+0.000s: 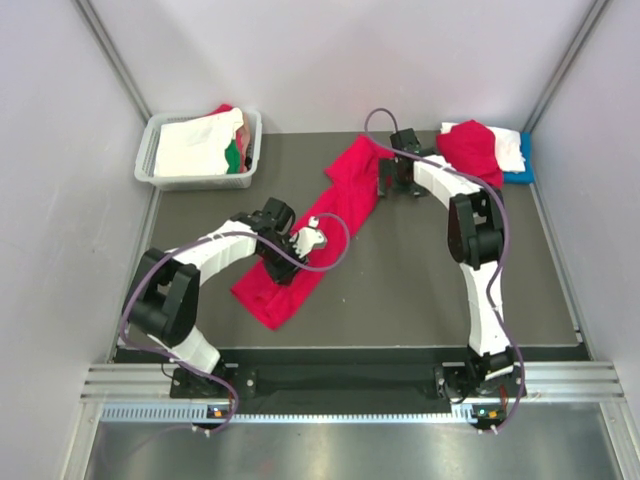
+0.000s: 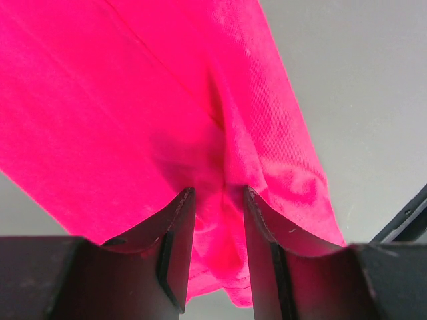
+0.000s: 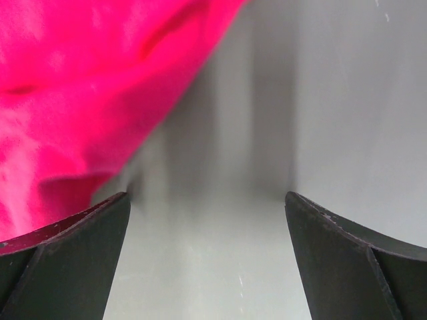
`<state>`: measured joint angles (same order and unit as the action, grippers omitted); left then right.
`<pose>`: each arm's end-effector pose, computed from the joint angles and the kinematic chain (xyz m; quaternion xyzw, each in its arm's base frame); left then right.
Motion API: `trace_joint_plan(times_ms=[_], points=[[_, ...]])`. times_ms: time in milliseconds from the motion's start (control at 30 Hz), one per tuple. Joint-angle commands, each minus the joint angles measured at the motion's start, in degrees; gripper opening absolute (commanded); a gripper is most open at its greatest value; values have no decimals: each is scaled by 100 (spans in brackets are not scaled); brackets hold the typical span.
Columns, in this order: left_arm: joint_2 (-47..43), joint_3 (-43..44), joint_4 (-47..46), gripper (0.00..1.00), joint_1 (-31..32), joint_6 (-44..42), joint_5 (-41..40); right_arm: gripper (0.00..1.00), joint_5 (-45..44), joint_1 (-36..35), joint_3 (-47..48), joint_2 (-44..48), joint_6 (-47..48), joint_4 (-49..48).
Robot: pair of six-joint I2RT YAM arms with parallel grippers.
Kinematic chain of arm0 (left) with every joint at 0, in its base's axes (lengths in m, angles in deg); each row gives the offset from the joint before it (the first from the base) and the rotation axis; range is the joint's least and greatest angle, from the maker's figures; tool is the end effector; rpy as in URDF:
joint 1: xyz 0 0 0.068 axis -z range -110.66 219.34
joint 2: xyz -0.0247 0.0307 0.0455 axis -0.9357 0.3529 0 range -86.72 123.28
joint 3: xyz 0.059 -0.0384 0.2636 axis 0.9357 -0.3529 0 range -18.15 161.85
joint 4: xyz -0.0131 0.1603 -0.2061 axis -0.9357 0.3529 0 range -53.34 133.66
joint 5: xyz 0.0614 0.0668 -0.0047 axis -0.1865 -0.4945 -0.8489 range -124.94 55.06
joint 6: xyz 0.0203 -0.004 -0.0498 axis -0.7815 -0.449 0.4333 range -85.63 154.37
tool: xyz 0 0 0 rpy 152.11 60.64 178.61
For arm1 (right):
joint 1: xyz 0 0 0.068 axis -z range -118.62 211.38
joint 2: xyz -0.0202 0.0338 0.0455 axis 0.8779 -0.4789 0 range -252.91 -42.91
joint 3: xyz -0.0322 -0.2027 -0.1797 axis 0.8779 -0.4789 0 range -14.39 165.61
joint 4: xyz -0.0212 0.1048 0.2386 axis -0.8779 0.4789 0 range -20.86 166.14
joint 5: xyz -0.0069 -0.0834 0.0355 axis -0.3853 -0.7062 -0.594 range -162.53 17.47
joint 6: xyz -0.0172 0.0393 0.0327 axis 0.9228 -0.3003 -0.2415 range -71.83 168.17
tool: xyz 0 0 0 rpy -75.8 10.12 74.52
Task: Fold and stack the t-shirts
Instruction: Fold the tshirt
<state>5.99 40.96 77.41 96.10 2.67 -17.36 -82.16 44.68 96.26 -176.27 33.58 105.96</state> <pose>0.2621 -0.1441 0.1878 0.4963 0.8442 -0.1455 0.1409 0.4861 0.1397 0.1721 0.0043 0.9617 -0.0073 0.2740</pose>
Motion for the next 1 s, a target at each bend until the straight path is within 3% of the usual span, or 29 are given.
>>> trace_joint_plan(times_ms=[0,300,433,500,633,733,967], points=[[-253,-145,-76,40,-5,-99,-18,99,-346,-139,-140,793,61,53],[-411,56,-32,40,-267,15,113,100,-434,-587,-158,1524,202,185],[-385,486,108,59,-1189,304,850,100,-522,-798,-368,1629,237,194],[-455,584,170,60,-1576,314,1010,100,-531,-895,-543,1717,228,142],[-1042,146,222,62,-1604,182,747,100,-523,-939,-650,1743,229,115],[-1350,-145,468,60,-1595,95,764,100,-505,-939,-641,1691,228,106],[-1843,-295,1189,41,-1595,-169,527,100,-514,-948,-474,1339,202,203]])
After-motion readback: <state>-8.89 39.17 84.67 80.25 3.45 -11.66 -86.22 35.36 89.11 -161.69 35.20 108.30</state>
